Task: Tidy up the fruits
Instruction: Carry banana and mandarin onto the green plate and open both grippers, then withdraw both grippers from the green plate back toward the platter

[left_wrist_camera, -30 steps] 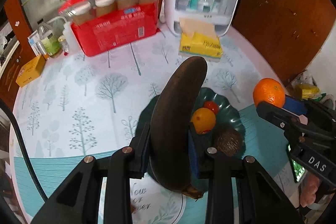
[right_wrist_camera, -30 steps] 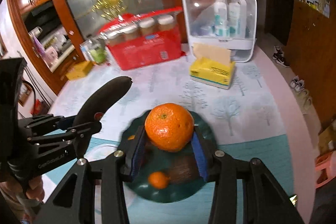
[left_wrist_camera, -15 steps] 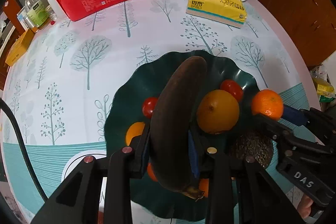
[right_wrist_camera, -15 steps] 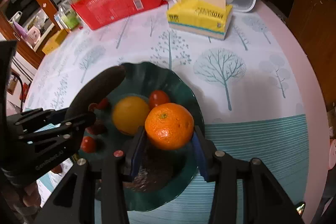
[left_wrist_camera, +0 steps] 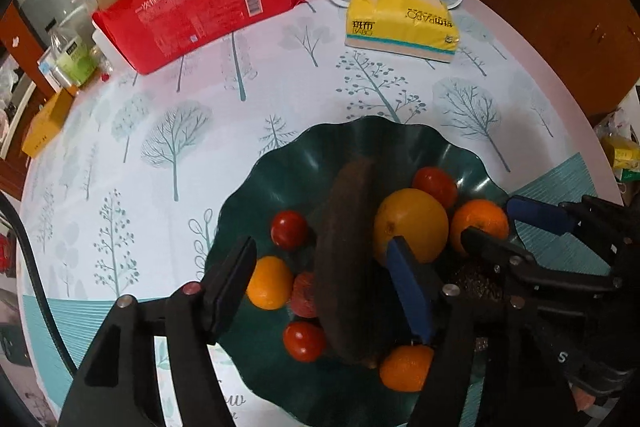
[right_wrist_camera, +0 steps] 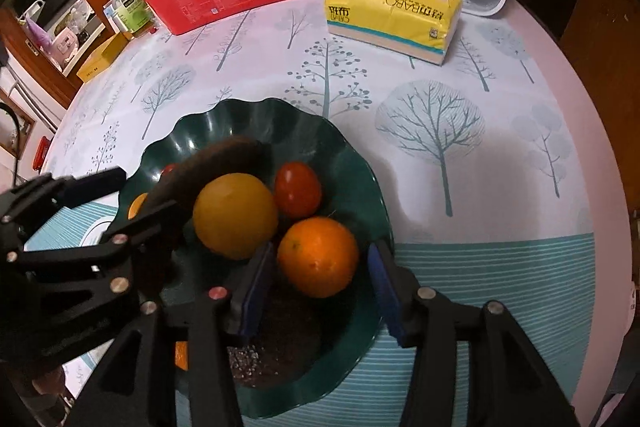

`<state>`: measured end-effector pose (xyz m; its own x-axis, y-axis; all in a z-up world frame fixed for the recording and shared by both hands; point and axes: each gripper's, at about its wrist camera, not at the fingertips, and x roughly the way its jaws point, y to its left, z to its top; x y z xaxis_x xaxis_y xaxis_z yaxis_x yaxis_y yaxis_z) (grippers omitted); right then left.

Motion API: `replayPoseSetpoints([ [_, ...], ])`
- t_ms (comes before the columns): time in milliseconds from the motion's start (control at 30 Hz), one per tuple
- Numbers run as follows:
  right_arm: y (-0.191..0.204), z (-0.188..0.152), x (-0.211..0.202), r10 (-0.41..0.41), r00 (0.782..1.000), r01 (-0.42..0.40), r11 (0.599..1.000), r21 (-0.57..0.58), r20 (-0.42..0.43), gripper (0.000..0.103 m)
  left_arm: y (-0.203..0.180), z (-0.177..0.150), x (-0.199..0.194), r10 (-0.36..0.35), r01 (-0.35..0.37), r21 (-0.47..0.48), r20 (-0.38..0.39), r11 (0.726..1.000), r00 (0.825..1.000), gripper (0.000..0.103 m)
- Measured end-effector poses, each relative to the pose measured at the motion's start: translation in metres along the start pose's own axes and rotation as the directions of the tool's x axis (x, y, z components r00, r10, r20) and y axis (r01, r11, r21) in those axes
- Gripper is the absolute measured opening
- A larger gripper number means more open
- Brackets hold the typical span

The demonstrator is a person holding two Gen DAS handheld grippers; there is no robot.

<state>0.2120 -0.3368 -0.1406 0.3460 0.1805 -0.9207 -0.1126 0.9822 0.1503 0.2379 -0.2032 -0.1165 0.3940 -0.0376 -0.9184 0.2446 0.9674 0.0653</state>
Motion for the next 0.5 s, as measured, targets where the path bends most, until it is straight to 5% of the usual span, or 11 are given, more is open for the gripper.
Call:
replayPoseSetpoints([
  [500, 0.007, -0.002, -0.029, 0.009, 0.997, -0.009, 1.000, 0.003, 0.074, 0.050, 0.007, -0.007, -0.029, -0.018, 0.020, -0.020, 0.069, 1.000, 0.997, 0.073],
])
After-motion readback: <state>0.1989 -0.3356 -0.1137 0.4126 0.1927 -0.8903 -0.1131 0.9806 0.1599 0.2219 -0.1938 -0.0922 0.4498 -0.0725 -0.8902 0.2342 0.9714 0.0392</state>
